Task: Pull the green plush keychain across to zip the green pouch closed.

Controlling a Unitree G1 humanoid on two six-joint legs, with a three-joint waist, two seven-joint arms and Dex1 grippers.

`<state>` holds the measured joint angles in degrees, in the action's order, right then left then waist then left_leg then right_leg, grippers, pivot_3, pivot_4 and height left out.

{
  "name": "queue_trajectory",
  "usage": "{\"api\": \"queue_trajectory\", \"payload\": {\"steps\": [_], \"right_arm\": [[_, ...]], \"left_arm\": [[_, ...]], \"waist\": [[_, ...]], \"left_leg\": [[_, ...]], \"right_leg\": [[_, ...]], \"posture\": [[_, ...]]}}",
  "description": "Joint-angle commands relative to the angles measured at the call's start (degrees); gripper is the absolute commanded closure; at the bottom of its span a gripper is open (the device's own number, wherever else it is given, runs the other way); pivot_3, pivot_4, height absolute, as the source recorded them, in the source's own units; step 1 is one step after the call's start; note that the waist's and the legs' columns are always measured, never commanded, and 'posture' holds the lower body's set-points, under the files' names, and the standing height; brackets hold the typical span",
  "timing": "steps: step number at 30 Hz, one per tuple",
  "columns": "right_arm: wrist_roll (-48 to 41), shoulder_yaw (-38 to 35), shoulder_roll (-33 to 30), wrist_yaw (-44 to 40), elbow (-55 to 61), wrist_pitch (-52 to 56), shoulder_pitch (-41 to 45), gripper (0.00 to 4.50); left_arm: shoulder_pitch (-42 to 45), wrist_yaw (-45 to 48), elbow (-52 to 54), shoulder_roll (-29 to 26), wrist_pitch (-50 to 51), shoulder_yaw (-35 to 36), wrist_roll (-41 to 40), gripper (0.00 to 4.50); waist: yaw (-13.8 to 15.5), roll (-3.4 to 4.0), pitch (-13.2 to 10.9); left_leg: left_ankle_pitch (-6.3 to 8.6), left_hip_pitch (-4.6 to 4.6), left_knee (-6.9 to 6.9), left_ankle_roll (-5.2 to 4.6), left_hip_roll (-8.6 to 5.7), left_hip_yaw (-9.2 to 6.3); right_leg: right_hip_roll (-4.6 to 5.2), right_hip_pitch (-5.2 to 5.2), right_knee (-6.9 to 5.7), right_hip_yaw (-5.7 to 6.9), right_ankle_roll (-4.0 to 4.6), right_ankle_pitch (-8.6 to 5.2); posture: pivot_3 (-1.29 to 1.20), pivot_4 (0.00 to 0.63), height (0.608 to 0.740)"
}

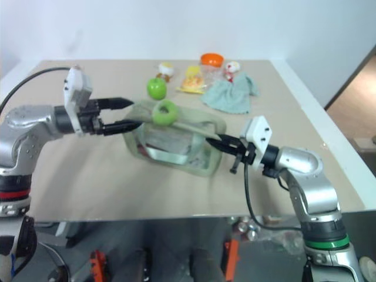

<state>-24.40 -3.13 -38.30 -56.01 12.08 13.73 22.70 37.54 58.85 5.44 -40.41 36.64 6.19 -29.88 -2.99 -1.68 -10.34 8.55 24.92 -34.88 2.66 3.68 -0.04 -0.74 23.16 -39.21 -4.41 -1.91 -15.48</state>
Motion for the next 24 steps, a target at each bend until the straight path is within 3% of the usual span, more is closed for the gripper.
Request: {"api": "queue_trajectory", "payload": {"steps": [1,6,7,12,17,24], "right_arm": [[-0.2,0.3,0.0,-0.8,0.5,-0.6,0.9,4.50],[-0.1,0.2,-0.5,-1.4,0.3,-0.5,1.1,4.50],[-0.2,0.1,-0.6,-1.4,0.4,-0.4,1.2,4.50],[-4.0,-1.3,-1.2,-0.4,2.7,5.7,1.8,4.50],[-6.5,-2.5,-1.9,0.6,5.5,9.0,4.4,2.74],[-5.4,1.7,0.6,3.9,10.3,11.1,13.9,0.27]], "left_arm": [[-3.6,-4.4,4.5,1.3,-1.3,3.6,-1.0,0.59],[-6.2,-7.8,4.1,5.0,-3.3,3.7,-1.1,0.59],[-6.3,-8.2,3.5,5.8,-3.9,3.9,-1.2,1.11],[-7.0,-9.2,2.4,7.1,-5.6,3.4,-0.7,2.76],[-7.4,-9.6,4.6,7.9,-4.1,2.6,-2.3,4.37],[-7.0,-9.9,5.3,8.8,-3.4,0.8,-3.2,4.50]], "waist": [[0.1,0.00,0.0],[0.1,0.00,0.0],[0.2,0.00,0.0],[0.1,0.00,0.0],[0.3,0.00,0.0],[0.3,0.00,0.0]], "left_leg": [[0.00,-0.02,0.00,0.00,0.01,0.01],[-0.04,-0.03,-0.01,-0.05,0.01,0.00],[-0.05,-0.05,-0.01,-0.05,0.00,0.02],[-0.06,-0.10,0.00,-0.07,0.01,0.03],[-0.06,-0.05,0.01,-0.07,-0.01,0.04],[-0.06,0.02,0.01,-0.07,-0.03,-0.01]], "right_leg": [[0.00,0.00,-0.02,-0.01,0.01,0.00],[0.00,-0.02,-0.03,0.01,0.03,0.08],[-0.01,-0.02,-0.02,-0.01,0.03,0.10],[-0.02,-0.04,-0.03,-0.03,0.04,0.13],[0.01,-0.04,-0.02,-0.04,0.00,0.09],[0.03,0.00,-0.01,0.02,-0.01,0.07]], "posture": [[0.00,0.150,0.740],[0.00,0.150,0.740],[0.00,0.150,0.740],[0.00,0.150,0.740],[0.00,0.150,0.740],[0.00,0.150,0.740]]}}
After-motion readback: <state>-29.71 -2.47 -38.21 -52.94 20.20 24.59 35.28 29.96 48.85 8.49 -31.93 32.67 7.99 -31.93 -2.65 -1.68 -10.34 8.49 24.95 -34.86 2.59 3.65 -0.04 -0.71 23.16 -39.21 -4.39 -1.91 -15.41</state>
